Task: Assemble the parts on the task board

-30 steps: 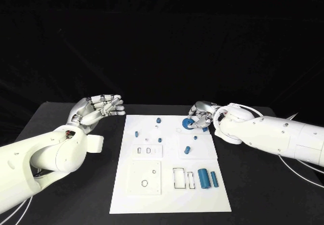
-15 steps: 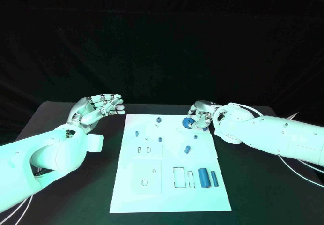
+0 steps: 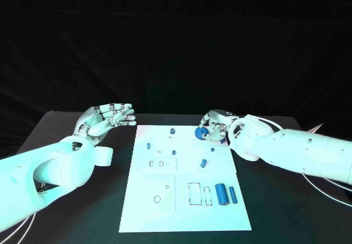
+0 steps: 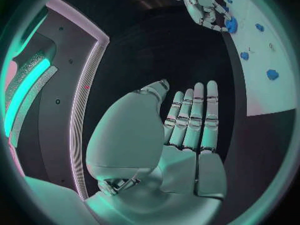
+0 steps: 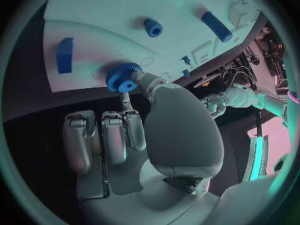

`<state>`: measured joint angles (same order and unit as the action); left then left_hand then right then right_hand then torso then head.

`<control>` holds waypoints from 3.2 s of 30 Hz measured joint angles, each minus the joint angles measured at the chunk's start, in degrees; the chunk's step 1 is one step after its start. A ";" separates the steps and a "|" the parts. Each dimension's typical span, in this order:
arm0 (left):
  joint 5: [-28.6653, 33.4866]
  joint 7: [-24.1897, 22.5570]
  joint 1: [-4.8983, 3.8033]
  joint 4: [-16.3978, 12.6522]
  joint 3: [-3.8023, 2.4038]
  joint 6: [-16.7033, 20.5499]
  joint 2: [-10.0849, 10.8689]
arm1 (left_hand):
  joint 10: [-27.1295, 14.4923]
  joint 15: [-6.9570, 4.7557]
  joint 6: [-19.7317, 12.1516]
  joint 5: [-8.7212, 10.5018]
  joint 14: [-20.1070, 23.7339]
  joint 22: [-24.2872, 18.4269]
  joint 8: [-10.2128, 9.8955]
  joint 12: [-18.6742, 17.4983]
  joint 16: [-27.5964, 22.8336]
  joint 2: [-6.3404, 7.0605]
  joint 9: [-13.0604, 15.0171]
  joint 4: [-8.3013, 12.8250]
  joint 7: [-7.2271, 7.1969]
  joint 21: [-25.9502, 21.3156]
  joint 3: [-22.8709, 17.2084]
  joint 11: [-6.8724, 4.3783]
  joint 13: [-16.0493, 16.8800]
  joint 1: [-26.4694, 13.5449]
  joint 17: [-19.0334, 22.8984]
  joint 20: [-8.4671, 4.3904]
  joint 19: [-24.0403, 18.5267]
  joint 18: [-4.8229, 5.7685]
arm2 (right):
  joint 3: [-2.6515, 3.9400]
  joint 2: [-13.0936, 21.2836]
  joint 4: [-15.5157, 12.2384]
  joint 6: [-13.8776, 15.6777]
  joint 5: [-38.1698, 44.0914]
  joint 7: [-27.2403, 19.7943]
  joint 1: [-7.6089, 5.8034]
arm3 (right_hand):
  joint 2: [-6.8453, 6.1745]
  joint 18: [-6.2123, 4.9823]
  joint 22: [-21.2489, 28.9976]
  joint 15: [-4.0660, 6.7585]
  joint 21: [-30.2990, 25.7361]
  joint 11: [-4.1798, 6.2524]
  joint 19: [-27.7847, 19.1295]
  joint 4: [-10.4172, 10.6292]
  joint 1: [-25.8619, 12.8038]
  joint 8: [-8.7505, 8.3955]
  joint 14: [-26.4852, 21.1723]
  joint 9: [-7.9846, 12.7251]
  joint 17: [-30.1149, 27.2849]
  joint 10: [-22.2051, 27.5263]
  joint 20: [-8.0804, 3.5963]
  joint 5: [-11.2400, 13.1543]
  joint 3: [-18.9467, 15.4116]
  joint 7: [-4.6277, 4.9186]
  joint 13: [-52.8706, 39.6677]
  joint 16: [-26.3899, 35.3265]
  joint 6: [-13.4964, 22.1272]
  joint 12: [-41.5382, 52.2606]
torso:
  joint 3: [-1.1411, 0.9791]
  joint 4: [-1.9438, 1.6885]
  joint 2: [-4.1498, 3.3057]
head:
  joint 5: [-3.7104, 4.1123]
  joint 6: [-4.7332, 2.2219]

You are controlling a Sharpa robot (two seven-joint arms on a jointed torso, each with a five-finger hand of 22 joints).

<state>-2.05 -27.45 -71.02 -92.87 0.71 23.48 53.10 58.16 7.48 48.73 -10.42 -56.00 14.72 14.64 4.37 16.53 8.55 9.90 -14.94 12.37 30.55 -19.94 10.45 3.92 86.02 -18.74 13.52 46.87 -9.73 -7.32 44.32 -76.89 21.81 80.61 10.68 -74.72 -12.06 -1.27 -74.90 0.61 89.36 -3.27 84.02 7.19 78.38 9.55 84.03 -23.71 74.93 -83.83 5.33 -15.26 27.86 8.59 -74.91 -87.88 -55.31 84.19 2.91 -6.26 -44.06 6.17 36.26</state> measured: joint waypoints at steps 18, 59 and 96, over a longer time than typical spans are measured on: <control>0.01 0.08 0.00 0.01 0.00 -0.07 -0.42 | 0.00 0.00 0.00 0.00 0.00 0.05 0.00 0.00 0.00 0.00 -0.02 0.17 0.00 0.00 -0.16 0.00 0.00 0.00 -0.10 0.00 0.00 0.00 | 0.02 -6.93 -4.24 5.06 3.78 3.39 0.08 | 0.14 0.88 -0.04 0.00 0.44 0.21 0.00 -0.02 -1.50 0.00 0.00 0.00 -0.01 -0.21 0.00 0.55 0.64 -0.01 0.01 0.00 -0.01 0.00 | 0.05 -0.20 0.00 | -0.39 -0.13; 0.02 0.21 0.00 0.27 0.00 -0.26 -0.77 | 0.00 0.00 0.00 0.00 0.00 0.21 0.00 0.00 0.00 0.00 0.05 0.40 0.00 0.44 -0.40 0.00 0.00 0.00 -0.36 0.00 0.01 0.00 | -0.16 -14.42 3.03 5.05 7.50 5.59 2.12 | -0.60 0.88 -0.02 0.00 0.43 -0.28 0.00 -0.38 -3.96 -1.02 0.00 -0.42 -0.02 -0.20 0.00 2.30 1.84 0.12 -0.02 0.00 0.70 -1.88 | -0.05 -0.05 -0.07 | -0.83 0.32; 0.02 0.46 0.00 0.49 0.00 -0.30 -0.76 | 0.00 0.00 0.00 0.00 0.00 0.25 0.00 0.00 0.00 0.22 0.02 0.23 0.00 0.44 -0.55 0.00 0.00 -0.23 -0.45 -0.01 -0.40 0.00 | -0.22 -12.84 2.30 3.06 6.41 5.19 2.06 | -0.01 0.87 0.00 -0.93 0.39 -1.13 -0.01 3.65 -10.51 -3.35 0.10 0.93 0.02 -0.11 1.03 -0.27 -2.71 0.29 0.00 -0.69 1.77 -1.77 | -0.07 0.01 -0.08 | -0.79 0.69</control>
<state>-2.03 -26.99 -71.03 -92.37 0.71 23.18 52.34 58.16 7.49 48.73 -10.43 -56.00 14.97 14.64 4.37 16.53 8.77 9.92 -14.70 12.38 30.99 -20.49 10.45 3.92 85.79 -19.19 13.51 46.46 -9.73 -7.53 31.48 -74.59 24.87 87.01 15.87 -72.66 -12.06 -0.39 -74.90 -0.31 89.75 -4.40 84.00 10.84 67.87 6.20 84.13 -22.78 74.95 -83.94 6.36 -15.53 25.15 8.88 -74.91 -88.57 -53.54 82.42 2.84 -6.25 -44.14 5.38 36.95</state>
